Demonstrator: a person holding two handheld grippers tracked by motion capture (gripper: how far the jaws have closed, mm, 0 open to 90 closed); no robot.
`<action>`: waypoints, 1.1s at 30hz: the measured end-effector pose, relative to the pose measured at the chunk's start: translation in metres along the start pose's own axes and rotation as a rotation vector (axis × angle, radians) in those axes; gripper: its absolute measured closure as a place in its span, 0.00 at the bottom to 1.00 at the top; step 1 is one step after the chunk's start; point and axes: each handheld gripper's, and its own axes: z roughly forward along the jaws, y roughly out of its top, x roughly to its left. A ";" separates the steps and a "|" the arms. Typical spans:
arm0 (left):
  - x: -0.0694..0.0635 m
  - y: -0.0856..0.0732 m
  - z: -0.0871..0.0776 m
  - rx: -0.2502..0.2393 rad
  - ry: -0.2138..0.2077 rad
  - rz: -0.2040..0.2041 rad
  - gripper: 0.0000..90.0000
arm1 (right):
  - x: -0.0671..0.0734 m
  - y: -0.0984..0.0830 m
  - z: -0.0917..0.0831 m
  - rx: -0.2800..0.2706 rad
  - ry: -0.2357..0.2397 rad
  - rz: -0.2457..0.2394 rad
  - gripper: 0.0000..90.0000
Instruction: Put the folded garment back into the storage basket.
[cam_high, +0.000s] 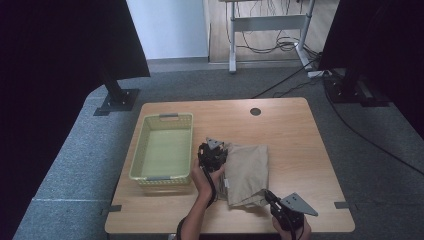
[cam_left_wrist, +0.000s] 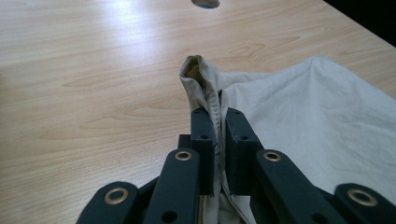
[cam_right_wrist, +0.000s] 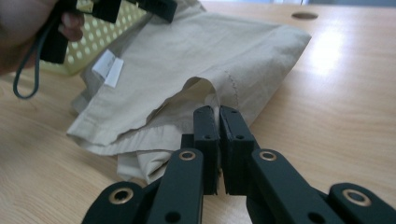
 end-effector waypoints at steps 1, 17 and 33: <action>0.000 0.001 -0.001 0.000 0.002 -0.001 0.93 | 0.001 0.005 -0.004 -0.023 0.000 0.000 0.96; -0.004 0.016 -0.018 -0.041 -0.004 0.004 0.93 | 0.010 0.021 -0.016 -0.104 -0.004 -0.003 0.96; -0.007 0.026 -0.027 -0.060 -0.007 0.010 0.93 | 0.013 0.030 -0.023 -0.132 -0.002 -0.005 0.96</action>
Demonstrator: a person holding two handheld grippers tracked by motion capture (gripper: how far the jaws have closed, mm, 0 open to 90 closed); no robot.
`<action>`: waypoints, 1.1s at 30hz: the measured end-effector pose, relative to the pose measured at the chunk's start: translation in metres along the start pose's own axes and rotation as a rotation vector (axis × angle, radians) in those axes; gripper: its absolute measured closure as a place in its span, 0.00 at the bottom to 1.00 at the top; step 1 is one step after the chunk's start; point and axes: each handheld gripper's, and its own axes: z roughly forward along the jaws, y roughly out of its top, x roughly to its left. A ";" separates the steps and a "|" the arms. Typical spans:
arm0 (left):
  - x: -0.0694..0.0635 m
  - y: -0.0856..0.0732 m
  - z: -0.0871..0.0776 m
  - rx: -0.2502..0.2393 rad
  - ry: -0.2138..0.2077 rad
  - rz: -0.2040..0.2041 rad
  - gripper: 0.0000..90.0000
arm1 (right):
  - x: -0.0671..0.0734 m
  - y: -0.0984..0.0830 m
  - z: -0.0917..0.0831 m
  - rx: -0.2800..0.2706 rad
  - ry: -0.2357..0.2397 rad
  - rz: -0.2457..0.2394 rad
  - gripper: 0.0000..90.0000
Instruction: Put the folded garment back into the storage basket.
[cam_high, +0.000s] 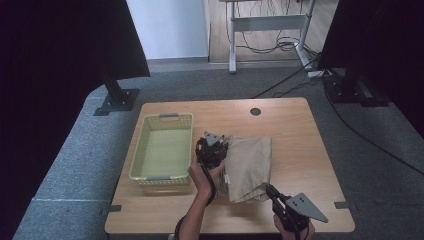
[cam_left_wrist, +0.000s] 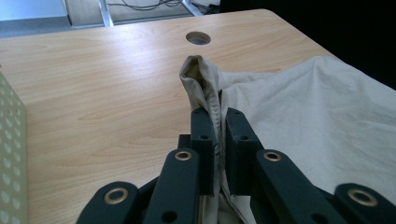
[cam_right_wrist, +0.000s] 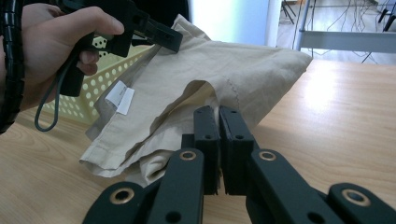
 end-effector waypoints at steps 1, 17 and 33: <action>-0.001 0.001 -0.002 -0.003 0.001 0.003 0.93 | 0.000 0.001 0.000 -0.002 -0.001 0.000 0.96; -0.002 0.009 -0.011 -0.026 0.003 0.012 0.93 | 0.003 0.012 -0.006 -0.038 -0.001 -0.002 0.96; 0.001 0.017 -0.017 -0.037 0.010 0.016 0.93 | 0.006 0.019 -0.004 -0.059 0.010 0.008 0.96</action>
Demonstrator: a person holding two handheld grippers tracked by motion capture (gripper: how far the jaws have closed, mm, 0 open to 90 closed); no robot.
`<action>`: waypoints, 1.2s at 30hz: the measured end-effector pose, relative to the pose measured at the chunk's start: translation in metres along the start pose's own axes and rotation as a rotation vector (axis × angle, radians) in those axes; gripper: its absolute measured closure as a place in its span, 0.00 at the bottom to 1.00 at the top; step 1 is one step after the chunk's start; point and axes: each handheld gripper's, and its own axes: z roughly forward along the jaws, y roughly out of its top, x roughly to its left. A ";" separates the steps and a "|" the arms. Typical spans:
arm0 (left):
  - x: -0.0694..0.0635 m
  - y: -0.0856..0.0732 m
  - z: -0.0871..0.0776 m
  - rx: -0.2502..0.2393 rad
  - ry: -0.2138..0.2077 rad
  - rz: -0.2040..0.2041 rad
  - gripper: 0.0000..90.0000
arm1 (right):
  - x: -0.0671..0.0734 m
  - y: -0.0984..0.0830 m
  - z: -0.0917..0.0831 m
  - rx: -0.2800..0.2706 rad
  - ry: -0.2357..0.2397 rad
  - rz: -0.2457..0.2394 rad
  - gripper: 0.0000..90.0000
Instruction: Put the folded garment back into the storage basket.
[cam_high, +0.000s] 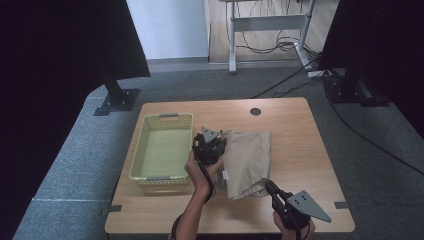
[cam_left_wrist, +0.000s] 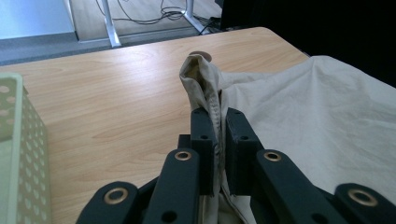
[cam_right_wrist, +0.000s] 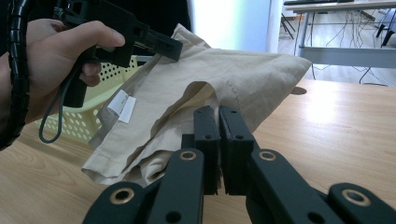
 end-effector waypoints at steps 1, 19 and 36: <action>0.000 0.000 0.000 0.000 0.000 0.000 0.93 | 0.000 0.000 0.000 -0.003 0.000 -0.001 0.96; 0.003 0.004 -0.008 -0.021 0.007 0.000 0.93 | 0.006 0.007 0.000 -0.039 -0.010 -0.006 0.96; 0.009 0.011 -0.018 -0.038 0.017 0.000 0.93 | 0.011 0.012 0.003 -0.053 -0.002 -0.010 0.96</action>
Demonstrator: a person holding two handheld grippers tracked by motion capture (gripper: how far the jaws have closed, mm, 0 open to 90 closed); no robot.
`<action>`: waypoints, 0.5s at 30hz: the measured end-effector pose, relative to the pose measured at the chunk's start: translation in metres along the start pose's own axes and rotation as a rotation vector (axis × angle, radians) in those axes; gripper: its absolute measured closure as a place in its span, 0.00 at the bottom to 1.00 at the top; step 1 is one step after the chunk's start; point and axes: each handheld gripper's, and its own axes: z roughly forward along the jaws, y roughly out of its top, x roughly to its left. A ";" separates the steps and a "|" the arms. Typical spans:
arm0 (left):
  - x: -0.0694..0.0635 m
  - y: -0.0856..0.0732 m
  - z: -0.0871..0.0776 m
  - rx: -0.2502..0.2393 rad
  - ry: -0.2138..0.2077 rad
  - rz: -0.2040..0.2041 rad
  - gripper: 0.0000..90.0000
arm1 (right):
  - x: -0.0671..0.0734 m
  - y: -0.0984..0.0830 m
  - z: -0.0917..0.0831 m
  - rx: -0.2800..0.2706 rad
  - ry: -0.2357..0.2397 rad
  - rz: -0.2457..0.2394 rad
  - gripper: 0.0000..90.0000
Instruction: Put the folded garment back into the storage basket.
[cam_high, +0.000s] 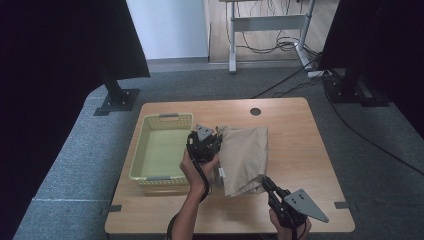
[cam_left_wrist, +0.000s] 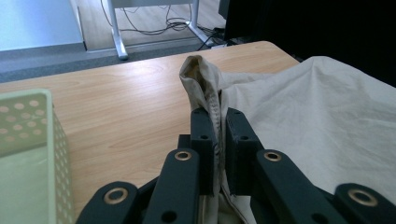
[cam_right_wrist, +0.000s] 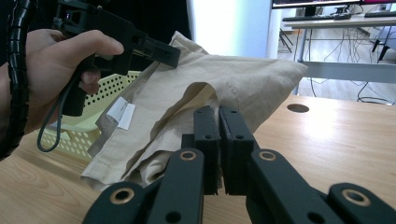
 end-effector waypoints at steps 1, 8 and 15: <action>0.001 0.001 -0.001 -0.003 0.002 0.001 0.93 | 0.001 0.001 0.001 -0.003 0.001 -0.001 0.96; 0.004 0.004 -0.005 -0.005 0.009 0.002 0.93 | 0.003 0.004 0.003 -0.011 0.002 -0.004 0.96; 0.008 0.005 -0.008 -0.007 0.015 0.001 0.93 | 0.006 0.007 0.004 -0.016 0.005 -0.006 0.96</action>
